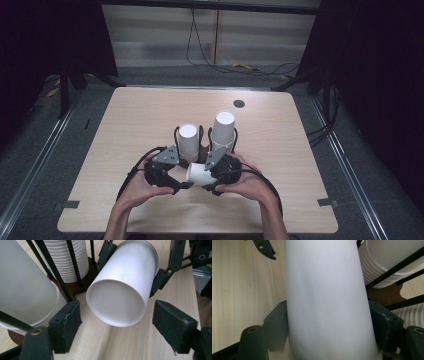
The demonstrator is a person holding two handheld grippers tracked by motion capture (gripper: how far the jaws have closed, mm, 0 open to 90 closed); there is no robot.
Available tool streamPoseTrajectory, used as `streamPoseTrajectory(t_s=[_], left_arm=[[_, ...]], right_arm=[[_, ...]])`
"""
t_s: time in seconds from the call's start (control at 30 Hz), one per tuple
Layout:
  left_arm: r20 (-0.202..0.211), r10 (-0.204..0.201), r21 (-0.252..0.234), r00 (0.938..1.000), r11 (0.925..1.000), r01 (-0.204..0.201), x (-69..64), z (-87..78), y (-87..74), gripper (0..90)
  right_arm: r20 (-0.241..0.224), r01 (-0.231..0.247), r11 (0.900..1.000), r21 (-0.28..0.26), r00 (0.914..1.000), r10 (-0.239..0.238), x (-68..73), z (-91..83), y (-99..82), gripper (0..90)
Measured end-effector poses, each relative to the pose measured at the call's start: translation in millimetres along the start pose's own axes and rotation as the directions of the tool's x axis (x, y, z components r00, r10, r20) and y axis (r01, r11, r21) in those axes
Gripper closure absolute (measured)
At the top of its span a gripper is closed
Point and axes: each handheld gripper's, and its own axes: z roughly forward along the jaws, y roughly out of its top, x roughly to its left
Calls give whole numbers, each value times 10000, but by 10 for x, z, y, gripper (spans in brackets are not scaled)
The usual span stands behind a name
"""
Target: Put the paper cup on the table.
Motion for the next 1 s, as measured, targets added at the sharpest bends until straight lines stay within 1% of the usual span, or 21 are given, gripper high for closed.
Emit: streamPoseTrajectory(t_s=[0.03, 0.1, 0.13, 0.17, 0.2, 0.3, 0.33, 0.37, 0.4, 0.47, 0.57, 0.6, 0.63, 0.7, 0.73, 0.77, 0.8, 0.83, 0.87, 0.9, 1.0], left_arm=[[-6, -15, 18, 10000, 10000, 15, 2, 2, 6, 232], [0, -32, -58, 10000, 10000, 32, 3, 9, 11, 233], [-21, 9, 44, 10000, 10000, -9, 4, 8, 10, 238], [-46, 22, 22, 10000, 10000, -22, 2, 10, 9, 244], [21, 122, 120, 9999, 9999, -122, 5, 12, 10, 243], [7, 136, 152, 9999, 9998, -136, 1, 18, 5, 257], [53, 306, 23, 9995, 9995, -306, 2, 16, 1, 285], [97, 310, 12, 9995, 9995, -310, 8, 14, 1, 326], [159, 310, 75, 9994, 9995, -311, 16, 17, 0, 323], [123, 427, 350, 9990, 9985, -431, 17, 31, 6, 321], [235, 538, 571, 9983, 9968, -551, 22, 54, 22, 300], [266, 607, 630, 9978, 9961, -623, 29, 65, 32, 290], [245, 596, 650, 9979, 9960, -611, 28, 71, 38, 282], [390, 538, 776, 9978, 9954, -567, 29, 85, 50, 253], [413, 662, 725, 9969, 9950, -691, 31, 96, 53, 265], [449, 657, 720, 9968, 9950, -688, 36, 101, 53, 261], [574, 555, 778, 9968, 9952, -599, 41, 111, 53, 262], [608, 629, 799, 9962, 9945, -676, 45, 119, 51, 278], [649, 582, 797, 9962, 9948, -633, 48, 127, 49, 284], [750, 524, 772, 9958, 9953, -581, 54, 140, 45, 285], [813, 591, 910, 9949, 9936, -665, 51, 147, 42, 295]], right_arm=[[32, 91, 10000, 0, 10000, -91, -8, 1, 5, 259], [-35, 4, 10000, 21, 10000, -4, -11, 2, 6, 259], [-3, -5, 10000, 39, 10000, 5, -14, 3, 7, 259], [-15, -47, 10000, 73, 10000, 47, -15, 5, 7, 259], [-24, 37, 10000, 72, 10000, -37, -20, 9, 9, 259], [-74, 93, 9998, 189, 9999, -91, -13, 21, 23, 260], [-123, 92, 9998, 179, 9999, -90, -8, 27, 28, 259], [-149, 210, 9996, 177, 9997, -207, -5, 42, 34, 260], [-163, 229, 9994, 250, 9996, -224, -1, 48, 38, 260], [-247, 180, 9992, 362, 9995, -171, 3, 68, 43, 260], [-334, 301, 9990, 345, 9990, -289, 2, 85, 57, 260], [-291, 354, 9986, 386, 9990, -342, 5, 87, 64, 260], [-300, 340, 9984, 442, 9990, -327, 12, 87, 72, 260], [-380, 512, 9979, 391, 9980, -497, 11, 95, 85, 260], [-318, 519, 9975, 470, 9982, -505, 19, 92, 92, 260], [-401, 546, 9975, 440, 9978, -528, 21, 95, 97, 260], [-393, 552, 9975, 433, 9978, -535, 22, 95, 99, 260], [-397, 508, 9977, 441, 9980, -491, 25, 93, 104, 260], [-391, 480, 9979, 442, 9982, -463, 27, 94, 108, 260], [-332, 571, 9974, 449, 9979, -556, 25, 101, 114, 260], [-424, 626, 9966, 544, 9973, -603, 31, 131, 119, 260]])
